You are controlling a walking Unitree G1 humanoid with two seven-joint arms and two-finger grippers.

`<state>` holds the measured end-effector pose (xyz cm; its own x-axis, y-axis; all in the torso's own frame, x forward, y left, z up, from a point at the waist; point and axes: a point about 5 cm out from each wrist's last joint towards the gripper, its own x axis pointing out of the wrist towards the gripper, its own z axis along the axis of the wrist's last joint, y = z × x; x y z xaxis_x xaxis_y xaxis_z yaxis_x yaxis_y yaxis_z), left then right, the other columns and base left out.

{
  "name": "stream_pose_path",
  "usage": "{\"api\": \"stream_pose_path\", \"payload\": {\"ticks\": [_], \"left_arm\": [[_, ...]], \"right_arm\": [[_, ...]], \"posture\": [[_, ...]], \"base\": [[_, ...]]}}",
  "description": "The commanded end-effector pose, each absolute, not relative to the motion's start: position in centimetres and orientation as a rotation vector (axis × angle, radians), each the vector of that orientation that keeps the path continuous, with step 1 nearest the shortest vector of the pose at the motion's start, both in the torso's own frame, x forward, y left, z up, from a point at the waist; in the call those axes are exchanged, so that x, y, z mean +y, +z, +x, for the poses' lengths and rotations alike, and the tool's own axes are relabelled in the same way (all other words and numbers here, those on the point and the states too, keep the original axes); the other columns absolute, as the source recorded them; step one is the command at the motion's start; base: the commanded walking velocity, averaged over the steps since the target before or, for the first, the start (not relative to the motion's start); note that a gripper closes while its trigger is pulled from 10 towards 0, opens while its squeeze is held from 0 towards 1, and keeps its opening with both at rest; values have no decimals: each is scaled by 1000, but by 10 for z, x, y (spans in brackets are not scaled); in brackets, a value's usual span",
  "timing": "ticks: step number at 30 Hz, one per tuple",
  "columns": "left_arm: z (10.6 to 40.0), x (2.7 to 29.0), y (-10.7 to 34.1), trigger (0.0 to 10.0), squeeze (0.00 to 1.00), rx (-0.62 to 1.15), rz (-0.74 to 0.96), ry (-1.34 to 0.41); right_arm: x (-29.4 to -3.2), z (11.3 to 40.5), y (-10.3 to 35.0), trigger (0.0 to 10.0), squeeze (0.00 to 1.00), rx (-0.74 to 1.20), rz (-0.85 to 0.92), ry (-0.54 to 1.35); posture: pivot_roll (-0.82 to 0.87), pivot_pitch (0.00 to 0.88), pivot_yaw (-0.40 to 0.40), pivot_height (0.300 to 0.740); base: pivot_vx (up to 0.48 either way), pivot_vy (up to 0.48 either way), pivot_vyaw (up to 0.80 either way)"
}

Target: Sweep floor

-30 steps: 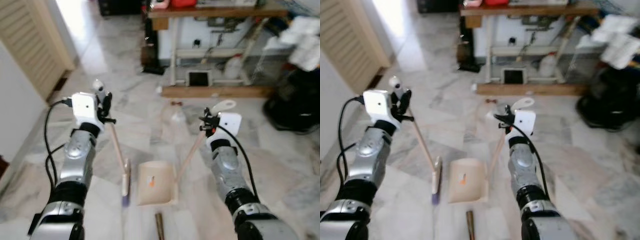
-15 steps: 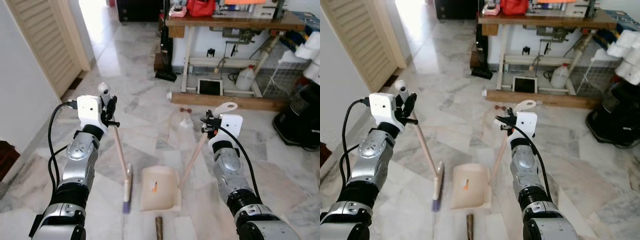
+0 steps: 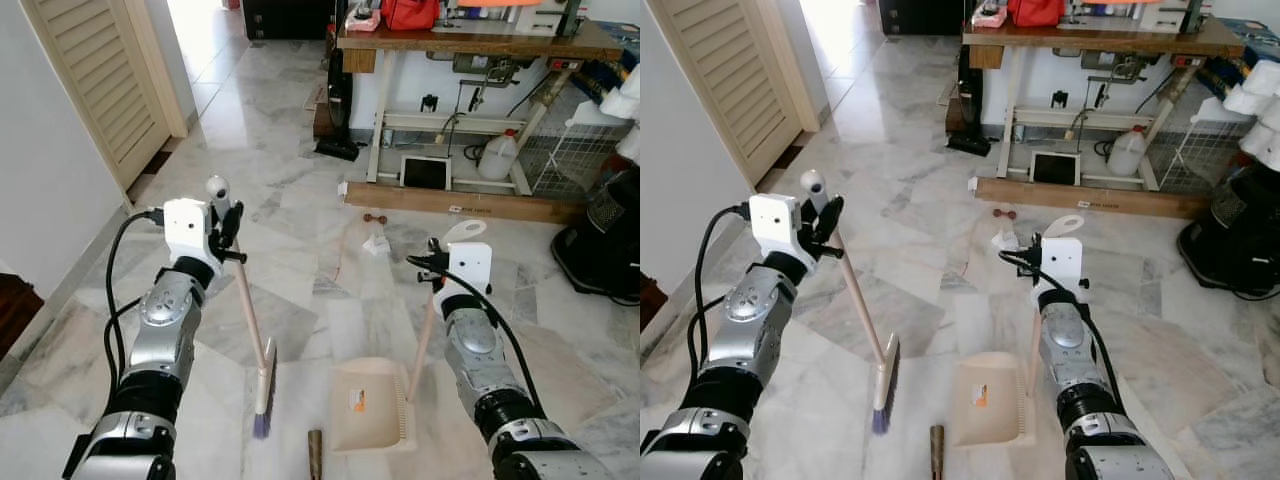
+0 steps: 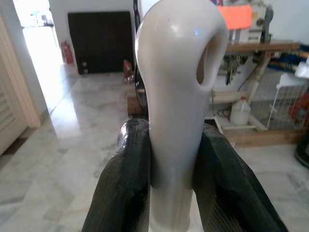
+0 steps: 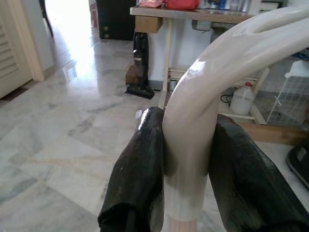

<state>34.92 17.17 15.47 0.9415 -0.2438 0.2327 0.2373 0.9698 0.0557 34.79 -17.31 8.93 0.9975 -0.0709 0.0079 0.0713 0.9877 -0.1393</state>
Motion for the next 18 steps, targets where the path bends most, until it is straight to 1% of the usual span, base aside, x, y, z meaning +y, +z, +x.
{"api": "stream_pose_path", "payload": {"ticks": [1, 4, 10, 18], "left_arm": [[348, 177, 151, 10000, 0, -220, 41, -246], [346, 179, 145, 10000, 0, -197, 40, -244], [346, 181, 143, 10000, 0, -184, 38, -245], [351, 184, 138, 10000, 0, -136, 15, -230]], "right_arm": [[-170, 345, 84, 10000, 0, 11, -188, -45], [-172, 339, 74, 10000, 0, 47, -195, -48], [-171, 335, 67, 10000, 0, 67, -223, -43], [-161, 330, 57, 10000, 0, 107, -214, -13]], "posture": [[86, 80, 31, 740], [90, 92, 32, 740], [86, 104, 34, 740], [95, 129, 31, 740]], "base": [[0, 0, 0], [0, 0, 0], [0, 0, 0], [0, 0, 0]]}}
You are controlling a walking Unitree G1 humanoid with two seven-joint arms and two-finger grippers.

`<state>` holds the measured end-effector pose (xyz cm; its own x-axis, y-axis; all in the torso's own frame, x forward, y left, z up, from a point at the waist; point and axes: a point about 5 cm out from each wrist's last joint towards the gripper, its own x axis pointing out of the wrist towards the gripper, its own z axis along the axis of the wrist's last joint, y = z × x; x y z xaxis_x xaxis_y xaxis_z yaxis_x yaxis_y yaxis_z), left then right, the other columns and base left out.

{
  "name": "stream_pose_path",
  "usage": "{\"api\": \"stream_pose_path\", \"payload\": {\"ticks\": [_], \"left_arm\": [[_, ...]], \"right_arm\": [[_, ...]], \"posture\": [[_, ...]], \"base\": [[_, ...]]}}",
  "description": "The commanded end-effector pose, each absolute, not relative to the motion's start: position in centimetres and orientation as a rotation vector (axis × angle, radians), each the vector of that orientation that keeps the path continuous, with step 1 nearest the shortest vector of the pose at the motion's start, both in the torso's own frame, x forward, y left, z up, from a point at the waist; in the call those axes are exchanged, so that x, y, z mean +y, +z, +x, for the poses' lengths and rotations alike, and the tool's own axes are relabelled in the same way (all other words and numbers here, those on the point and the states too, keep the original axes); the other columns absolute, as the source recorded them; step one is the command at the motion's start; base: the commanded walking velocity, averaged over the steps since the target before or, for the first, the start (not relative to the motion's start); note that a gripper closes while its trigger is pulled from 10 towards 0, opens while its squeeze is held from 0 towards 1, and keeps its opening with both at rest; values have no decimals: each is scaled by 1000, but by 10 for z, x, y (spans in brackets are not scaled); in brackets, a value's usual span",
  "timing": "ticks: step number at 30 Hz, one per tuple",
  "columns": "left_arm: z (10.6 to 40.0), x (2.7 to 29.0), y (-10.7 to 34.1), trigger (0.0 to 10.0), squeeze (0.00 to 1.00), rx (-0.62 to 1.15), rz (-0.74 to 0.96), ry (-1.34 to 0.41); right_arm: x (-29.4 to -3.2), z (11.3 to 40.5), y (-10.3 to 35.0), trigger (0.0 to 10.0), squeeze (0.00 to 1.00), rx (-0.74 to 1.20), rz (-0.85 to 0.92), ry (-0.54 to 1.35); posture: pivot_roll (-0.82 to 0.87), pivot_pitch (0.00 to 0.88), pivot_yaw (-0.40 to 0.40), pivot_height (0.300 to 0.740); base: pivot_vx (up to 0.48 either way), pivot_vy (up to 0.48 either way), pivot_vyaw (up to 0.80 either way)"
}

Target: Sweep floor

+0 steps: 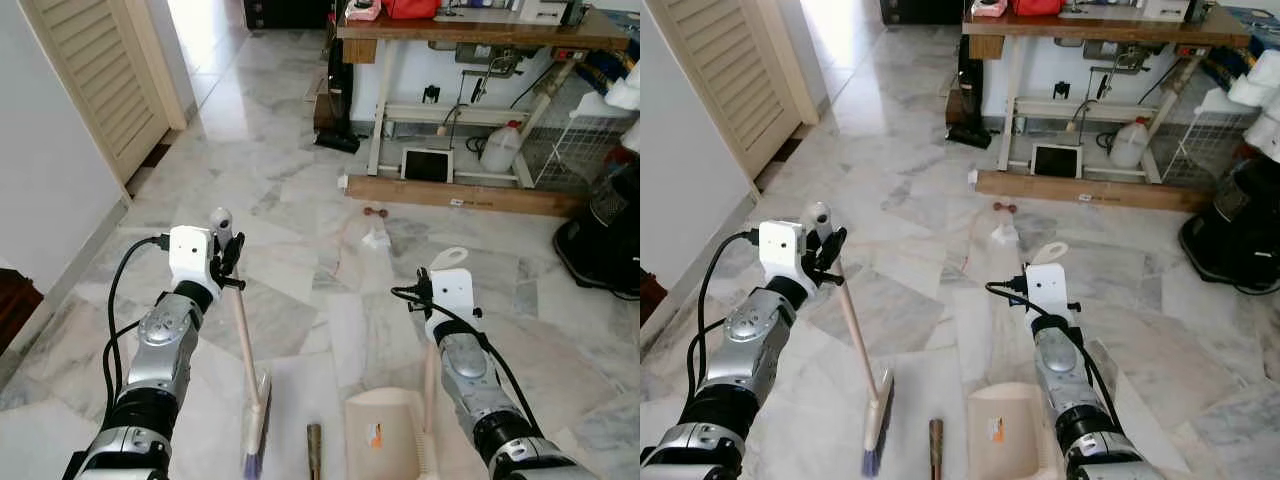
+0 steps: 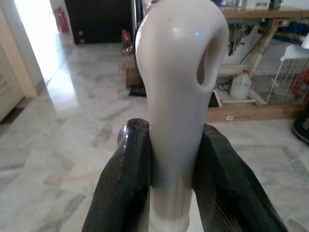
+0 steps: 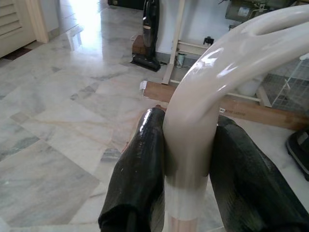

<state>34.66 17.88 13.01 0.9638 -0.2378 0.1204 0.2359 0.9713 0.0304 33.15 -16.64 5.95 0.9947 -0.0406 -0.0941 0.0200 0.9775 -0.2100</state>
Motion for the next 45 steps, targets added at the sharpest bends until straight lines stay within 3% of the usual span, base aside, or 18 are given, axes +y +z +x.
{"api": "stream_pose_path", "payload": {"ticks": [1, 20, 40, 45], "left_arm": [[351, 185, 137, 10000, 0, -128, 11, -227], [362, 186, 121, 10000, 0, 26, -205, -244], [367, 191, 133, 10000, 0, -37, -518, -247], [368, 196, 140, 10000, 0, -67, -506, -238]], "right_arm": [[-160, 330, 56, 10000, 0, 108, -212, -12], [-151, 328, 51, 10000, 0, 134, -165, -16], [-151, 332, 56, 10000, 0, 120, -140, -21], [-151, 332, 56, 10000, 0, 121, -140, -21]], "posture": [[95, 133, 32, 740], [91, 157, 38, 740], [94, 146, 34, 740], [94, 142, 33, 740]], "base": [[0, 0, 0], [0, 0, 0], [0, 0, 0], [0, 0, 0]]}}
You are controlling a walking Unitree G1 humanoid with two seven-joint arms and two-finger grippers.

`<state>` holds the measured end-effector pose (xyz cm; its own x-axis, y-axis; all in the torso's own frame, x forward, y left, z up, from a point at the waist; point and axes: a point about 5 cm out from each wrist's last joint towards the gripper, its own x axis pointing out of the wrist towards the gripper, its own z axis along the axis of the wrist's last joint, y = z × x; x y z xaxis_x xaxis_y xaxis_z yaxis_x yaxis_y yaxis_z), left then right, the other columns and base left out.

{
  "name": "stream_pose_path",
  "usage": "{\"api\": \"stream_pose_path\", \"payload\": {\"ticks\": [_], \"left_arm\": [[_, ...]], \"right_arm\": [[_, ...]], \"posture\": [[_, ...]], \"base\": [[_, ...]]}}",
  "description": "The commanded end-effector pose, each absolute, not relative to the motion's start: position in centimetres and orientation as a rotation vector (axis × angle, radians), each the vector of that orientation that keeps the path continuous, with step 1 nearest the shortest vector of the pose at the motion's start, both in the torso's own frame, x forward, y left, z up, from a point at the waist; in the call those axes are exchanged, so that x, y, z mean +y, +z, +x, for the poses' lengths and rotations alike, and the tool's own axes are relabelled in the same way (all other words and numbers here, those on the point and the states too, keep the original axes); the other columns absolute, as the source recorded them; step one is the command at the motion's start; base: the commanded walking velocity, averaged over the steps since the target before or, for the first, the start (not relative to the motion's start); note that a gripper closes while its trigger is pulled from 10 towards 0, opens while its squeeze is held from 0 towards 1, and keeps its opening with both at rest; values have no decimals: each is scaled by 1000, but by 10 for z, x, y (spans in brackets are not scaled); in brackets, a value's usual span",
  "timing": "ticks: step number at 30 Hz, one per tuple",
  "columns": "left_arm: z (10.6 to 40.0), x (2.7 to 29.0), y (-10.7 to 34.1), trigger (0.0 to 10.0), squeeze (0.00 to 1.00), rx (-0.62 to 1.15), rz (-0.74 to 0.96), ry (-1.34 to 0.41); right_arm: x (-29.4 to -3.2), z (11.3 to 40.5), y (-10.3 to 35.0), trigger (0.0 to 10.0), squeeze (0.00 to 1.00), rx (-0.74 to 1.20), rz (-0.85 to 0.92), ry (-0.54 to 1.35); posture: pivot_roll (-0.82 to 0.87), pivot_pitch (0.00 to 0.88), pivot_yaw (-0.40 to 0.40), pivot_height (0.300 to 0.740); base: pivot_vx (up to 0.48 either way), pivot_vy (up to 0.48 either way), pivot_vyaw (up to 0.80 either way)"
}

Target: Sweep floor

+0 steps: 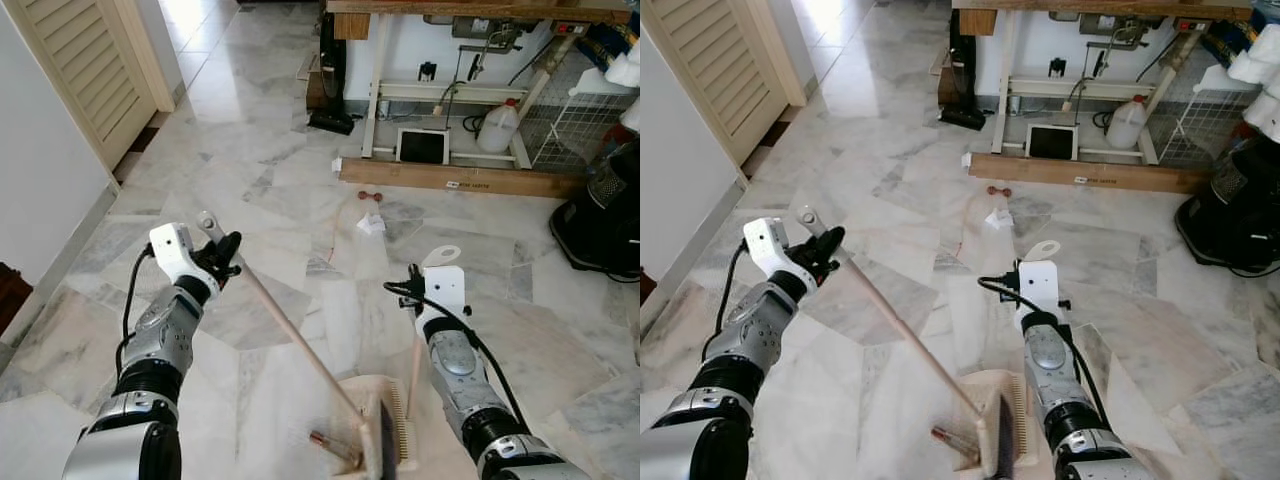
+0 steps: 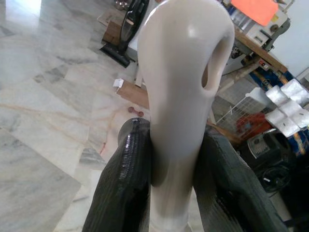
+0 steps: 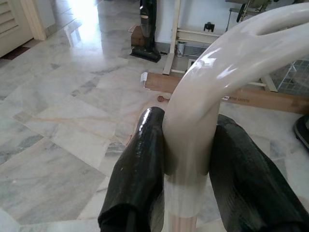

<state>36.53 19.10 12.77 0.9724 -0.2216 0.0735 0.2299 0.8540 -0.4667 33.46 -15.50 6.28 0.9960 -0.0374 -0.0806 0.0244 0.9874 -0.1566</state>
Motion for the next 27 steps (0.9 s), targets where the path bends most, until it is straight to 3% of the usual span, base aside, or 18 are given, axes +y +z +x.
{"api": "stream_pose_path", "payload": {"ticks": [1, 8, 15, 27], "left_arm": [[368, 197, 144, 10000, 0, -80, -498, -233], [367, 226, 171, 10000, 0, -190, -363, -124], [359, 242, 168, 10000, 0, -95, -1, -76], [360, 216, 134, 10000, 0, 43, -82, -161]], "right_arm": [[-152, 332, 56, 10000, 0, 122, -141, -21], [-152, 332, 56, 10000, 0, 123, -142, -19], [-151, 332, 56, 10000, 0, 124, -144, -15], [-152, 334, 58, 10000, 0, 118, -148, -15]], "posture": [[94, 141, 32, 740], [94, 141, 32, 740], [100, 137, 34, 740], [96, 134, 31, 740]], "base": [[0, 0, 0], [0, 0, 0], [0, 0, 0], [0, 0, 0]]}}
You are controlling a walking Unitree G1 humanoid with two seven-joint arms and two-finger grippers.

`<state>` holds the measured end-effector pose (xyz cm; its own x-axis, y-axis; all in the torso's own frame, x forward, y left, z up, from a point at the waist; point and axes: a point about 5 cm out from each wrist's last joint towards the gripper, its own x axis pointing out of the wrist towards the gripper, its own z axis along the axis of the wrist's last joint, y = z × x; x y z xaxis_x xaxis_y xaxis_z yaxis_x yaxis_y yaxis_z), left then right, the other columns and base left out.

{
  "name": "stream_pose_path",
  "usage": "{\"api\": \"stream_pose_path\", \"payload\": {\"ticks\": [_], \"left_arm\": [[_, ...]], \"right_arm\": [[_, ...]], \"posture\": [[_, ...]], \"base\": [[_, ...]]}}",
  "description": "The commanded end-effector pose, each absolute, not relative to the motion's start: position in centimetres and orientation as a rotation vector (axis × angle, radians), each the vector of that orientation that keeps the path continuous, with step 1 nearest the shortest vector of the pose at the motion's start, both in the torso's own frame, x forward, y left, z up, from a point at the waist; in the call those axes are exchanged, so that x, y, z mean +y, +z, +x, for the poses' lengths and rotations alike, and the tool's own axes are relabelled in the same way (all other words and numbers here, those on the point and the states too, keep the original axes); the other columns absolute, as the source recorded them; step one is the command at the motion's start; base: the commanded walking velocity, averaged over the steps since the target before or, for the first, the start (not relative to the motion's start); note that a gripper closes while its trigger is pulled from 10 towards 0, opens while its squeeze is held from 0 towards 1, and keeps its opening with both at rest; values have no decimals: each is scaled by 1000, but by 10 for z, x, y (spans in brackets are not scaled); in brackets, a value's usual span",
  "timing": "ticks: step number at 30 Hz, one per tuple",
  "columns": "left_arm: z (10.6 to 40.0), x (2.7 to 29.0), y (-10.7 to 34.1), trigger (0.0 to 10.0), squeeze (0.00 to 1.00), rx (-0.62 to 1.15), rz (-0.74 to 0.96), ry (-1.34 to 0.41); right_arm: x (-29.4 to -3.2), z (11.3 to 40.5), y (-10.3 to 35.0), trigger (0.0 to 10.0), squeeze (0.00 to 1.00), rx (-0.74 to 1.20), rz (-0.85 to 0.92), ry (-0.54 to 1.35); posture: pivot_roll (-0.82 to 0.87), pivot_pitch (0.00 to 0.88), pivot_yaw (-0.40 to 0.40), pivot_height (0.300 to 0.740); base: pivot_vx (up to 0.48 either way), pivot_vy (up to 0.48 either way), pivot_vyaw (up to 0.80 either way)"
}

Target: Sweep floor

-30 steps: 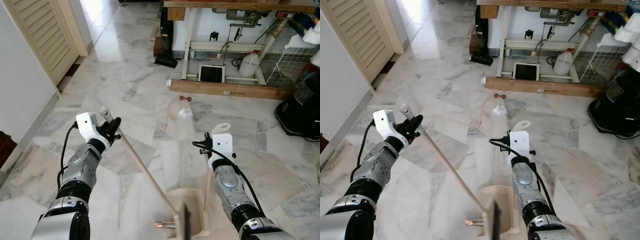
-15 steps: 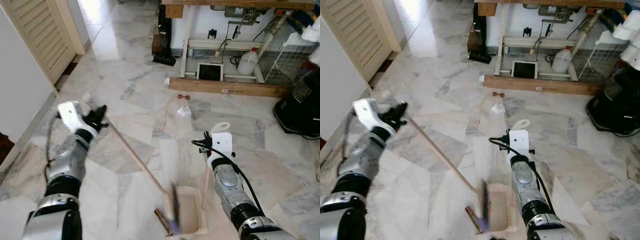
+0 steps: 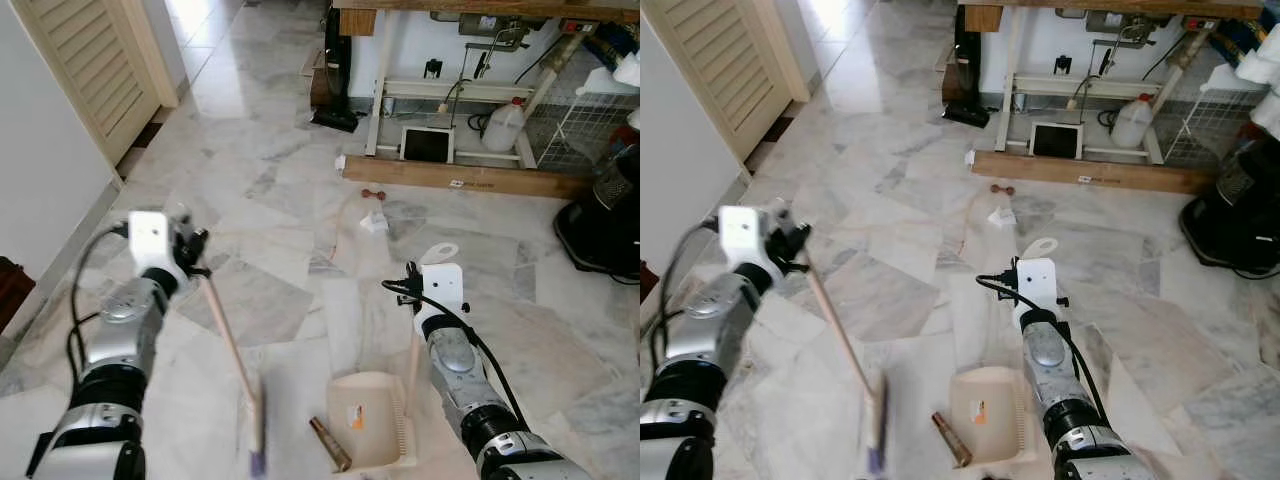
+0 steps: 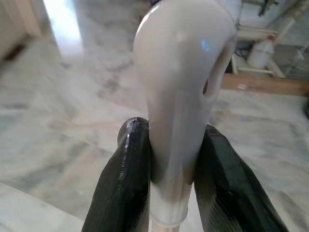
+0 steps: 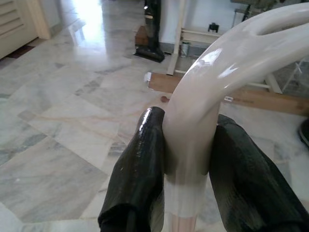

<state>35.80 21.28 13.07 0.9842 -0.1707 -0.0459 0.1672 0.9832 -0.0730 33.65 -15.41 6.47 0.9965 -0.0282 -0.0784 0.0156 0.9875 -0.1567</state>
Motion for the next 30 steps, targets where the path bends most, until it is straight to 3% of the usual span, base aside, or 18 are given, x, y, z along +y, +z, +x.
{"api": "stream_pose_path", "payload": {"ticks": [1, 30], "left_arm": [[361, 214, 133, 10000, 0, 50, -98, -165], [370, 196, 133, 10000, 0, 110, -404, -263]], "right_arm": [[-153, 334, 58, 10000, 0, 117, -148, -15], [-152, 338, 64, 10000, 0, 100, -138, -18]], "posture": [[96, 134, 31, 740], [95, 136, 32, 740]], "base": [[0, 0, 0], [0, 0, 0]]}}
